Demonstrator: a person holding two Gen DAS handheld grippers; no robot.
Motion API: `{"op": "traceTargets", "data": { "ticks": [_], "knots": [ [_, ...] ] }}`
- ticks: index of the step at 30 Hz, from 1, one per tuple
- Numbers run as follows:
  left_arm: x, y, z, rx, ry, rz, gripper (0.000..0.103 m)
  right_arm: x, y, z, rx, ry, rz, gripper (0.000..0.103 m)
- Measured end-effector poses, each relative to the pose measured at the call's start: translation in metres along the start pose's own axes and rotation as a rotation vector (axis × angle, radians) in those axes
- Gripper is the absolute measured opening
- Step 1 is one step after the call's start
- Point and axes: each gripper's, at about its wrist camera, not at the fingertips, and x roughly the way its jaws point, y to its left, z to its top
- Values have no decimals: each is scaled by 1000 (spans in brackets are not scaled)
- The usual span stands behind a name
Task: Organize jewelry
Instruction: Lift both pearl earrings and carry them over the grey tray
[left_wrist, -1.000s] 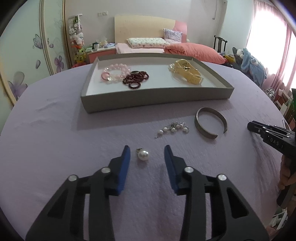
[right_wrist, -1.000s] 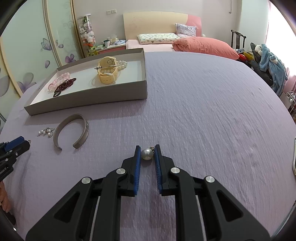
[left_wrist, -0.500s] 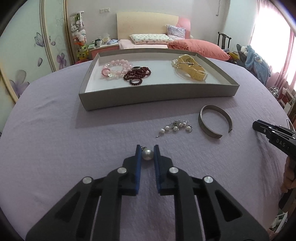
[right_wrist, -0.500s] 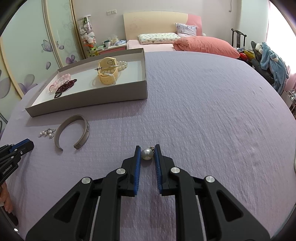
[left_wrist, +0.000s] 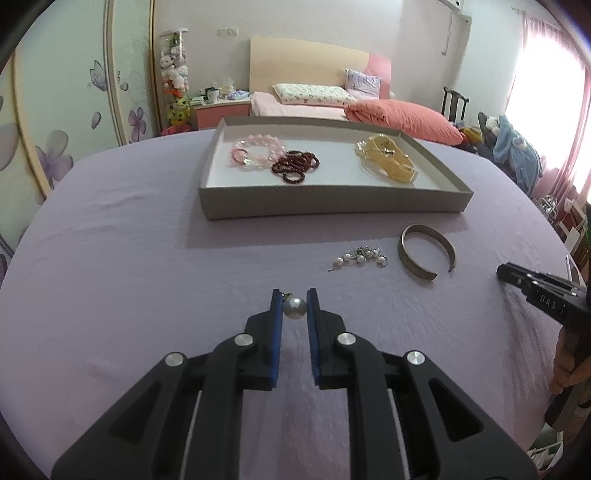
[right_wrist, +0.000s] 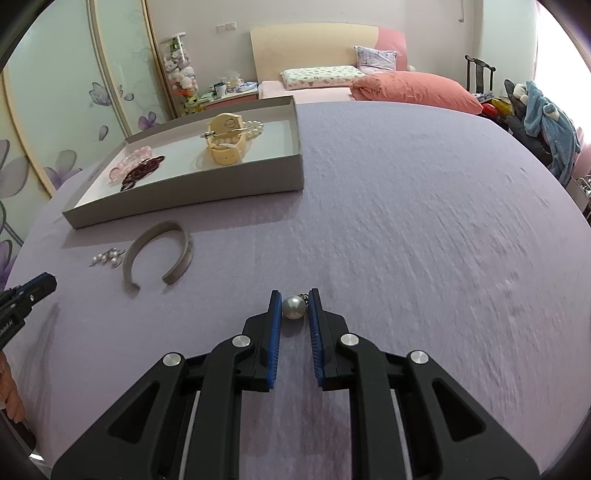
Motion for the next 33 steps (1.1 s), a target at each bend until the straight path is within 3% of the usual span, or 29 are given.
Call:
{"op": "traceTargets", "data": {
  "ticks": [24, 33],
  "knots": [
    [-28, -5, -16, -39, -45, -37, 14, -40, 17, -8, -31, -118, 70, 16],
    [-49, -9, 5, -50, -190, -40, 14, -55, 26, 21, -43, -256, 82, 16]
  ]
}}
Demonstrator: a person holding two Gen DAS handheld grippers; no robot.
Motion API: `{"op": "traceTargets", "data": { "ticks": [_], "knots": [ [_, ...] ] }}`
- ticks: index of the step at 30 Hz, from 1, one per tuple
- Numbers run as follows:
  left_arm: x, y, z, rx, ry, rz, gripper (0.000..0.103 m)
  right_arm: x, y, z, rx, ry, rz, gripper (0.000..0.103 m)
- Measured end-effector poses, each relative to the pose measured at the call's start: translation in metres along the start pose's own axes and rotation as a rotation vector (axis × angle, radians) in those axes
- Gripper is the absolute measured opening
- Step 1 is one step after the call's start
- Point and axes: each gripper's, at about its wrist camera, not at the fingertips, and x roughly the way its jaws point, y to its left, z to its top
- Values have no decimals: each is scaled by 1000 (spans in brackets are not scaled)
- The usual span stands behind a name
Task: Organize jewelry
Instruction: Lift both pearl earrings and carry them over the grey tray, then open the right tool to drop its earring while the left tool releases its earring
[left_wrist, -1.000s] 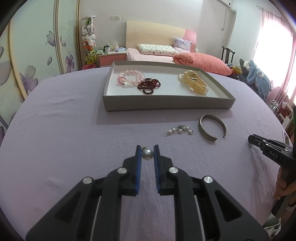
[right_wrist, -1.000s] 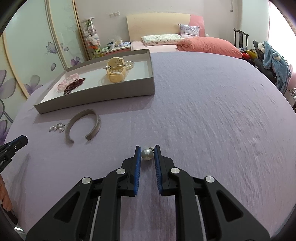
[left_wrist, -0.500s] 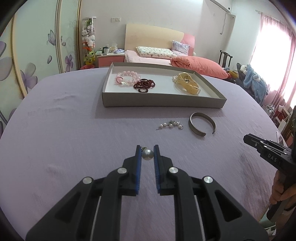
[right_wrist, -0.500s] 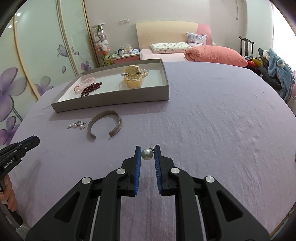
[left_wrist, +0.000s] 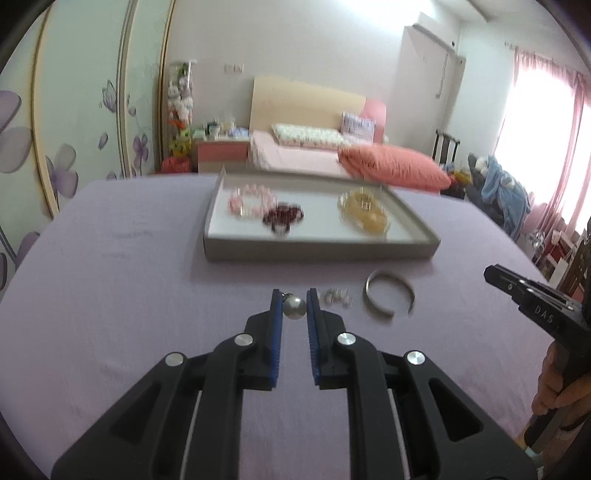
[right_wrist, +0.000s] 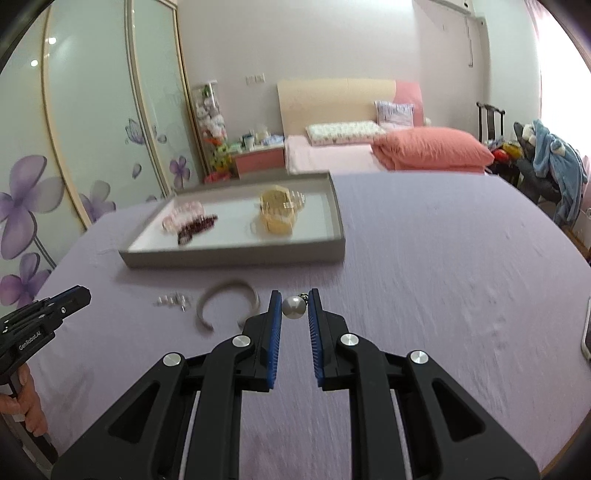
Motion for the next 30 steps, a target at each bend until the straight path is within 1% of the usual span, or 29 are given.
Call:
{"op": "traceTargets", "data": {
  "ticks": [3, 8, 13, 16, 21, 30],
  "knots": [
    [-5, -2, 16, 10, -76, 21, 14, 0, 3, 13, -4, -44, 8, 16],
    [-4, -7, 42, 31, -173, 38, 14, 5, 15, 37, -11, -144, 23, 16],
    [11, -10, 62, 39, -242, 54, 14, 20, 26, 51, -26, -204, 33, 16],
    [27, -10, 70, 32, -261, 60, 14, 33, 31, 57, -26, -216, 51, 16],
    [54, -9, 80, 33, -258, 57, 14, 59, 38, 64, -43, -206, 51, 16],
    [102, -1, 100, 25, -217, 49, 14, 102, 38, 82, -9, -153, 62, 16]
  ]
}}
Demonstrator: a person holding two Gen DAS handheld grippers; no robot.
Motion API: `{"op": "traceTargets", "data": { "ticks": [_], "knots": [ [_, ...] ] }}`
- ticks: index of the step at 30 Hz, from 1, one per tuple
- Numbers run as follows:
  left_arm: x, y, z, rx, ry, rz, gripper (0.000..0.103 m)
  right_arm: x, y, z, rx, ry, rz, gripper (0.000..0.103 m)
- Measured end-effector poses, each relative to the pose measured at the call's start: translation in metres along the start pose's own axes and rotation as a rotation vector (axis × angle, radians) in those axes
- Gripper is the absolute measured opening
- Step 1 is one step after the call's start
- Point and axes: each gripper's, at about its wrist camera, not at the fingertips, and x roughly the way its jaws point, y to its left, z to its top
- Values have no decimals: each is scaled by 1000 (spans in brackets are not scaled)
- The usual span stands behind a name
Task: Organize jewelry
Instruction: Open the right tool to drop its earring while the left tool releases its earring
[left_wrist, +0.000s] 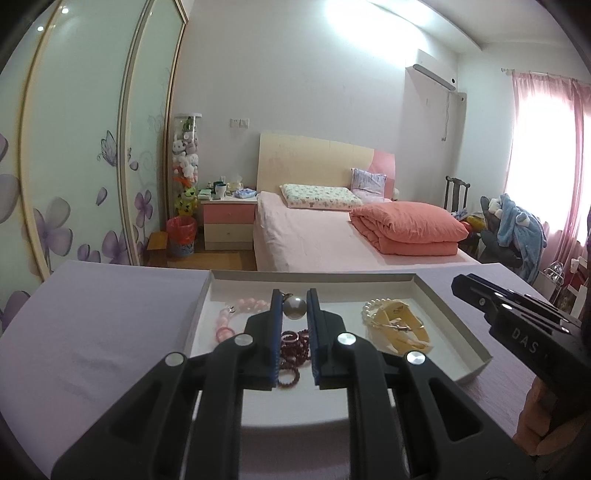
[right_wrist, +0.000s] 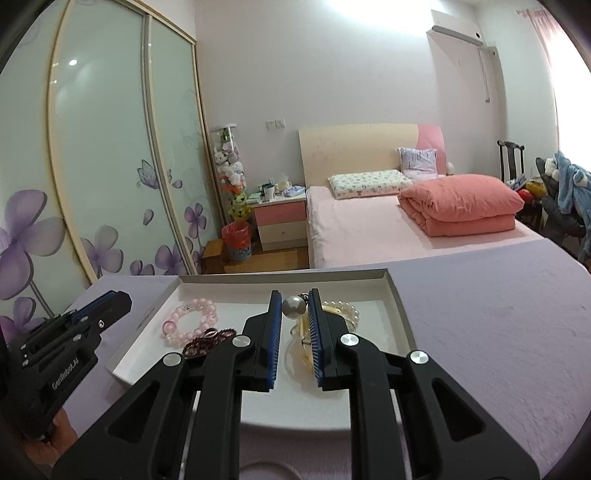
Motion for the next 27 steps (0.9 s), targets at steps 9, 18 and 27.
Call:
{"op": "traceTargets", "data": {
  "ticks": [9, 18, 27],
  "knots": [
    [35, -1, 1, 12, 26, -5, 14, 42, 0, 3, 23, 77, 3, 16],
    [58, 1, 0, 5, 54, -7, 14, 67, 0, 6, 49, 138, 0, 16],
    [65, 5, -2, -11, 69, -6, 17, 60, -12, 9, 84, 133, -4, 37]
  ]
}}
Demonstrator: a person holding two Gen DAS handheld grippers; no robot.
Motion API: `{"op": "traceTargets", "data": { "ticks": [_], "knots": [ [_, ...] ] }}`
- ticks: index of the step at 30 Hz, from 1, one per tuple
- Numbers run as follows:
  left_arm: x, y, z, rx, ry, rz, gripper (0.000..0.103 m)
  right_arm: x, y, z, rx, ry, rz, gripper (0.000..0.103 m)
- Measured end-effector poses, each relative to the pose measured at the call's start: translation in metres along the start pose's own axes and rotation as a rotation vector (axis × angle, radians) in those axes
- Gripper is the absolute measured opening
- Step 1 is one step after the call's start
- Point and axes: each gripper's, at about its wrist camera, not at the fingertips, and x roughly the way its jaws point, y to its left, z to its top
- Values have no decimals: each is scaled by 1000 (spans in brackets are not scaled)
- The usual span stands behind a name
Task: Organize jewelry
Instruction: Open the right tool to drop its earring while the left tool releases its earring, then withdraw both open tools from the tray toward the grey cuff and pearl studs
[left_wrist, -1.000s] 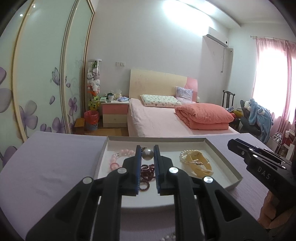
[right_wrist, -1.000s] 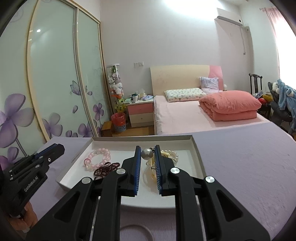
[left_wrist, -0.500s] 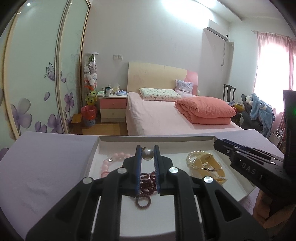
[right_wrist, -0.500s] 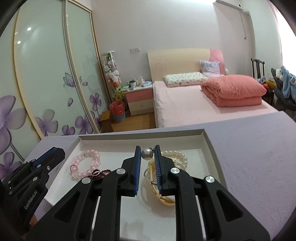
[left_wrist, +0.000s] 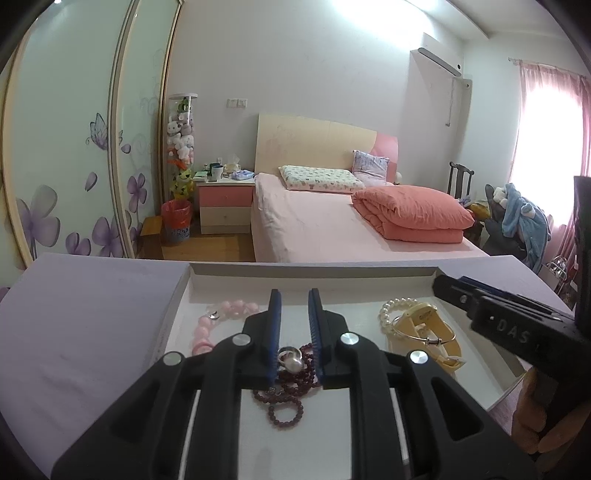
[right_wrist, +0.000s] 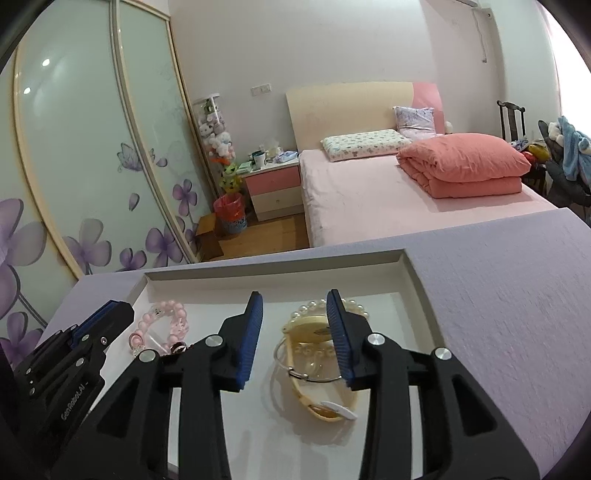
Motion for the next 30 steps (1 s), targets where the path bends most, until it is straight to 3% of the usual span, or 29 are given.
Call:
{"op": "traceTargets", "data": {
  "ticks": [21, 26, 30],
  "knots": [
    [-6, 9, -3, -22, 1, 22, 28, -9, 5, -8, -32, -14, -4, 37],
    [-9, 10, -3, -26, -1, 25, 34, -11, 7, -9, -42, -25, -13, 53],
    [-12, 10, -4, -28, -4, 25, 46, -14, 11, -9, -55, -41, -24, 63]
  ]
}}
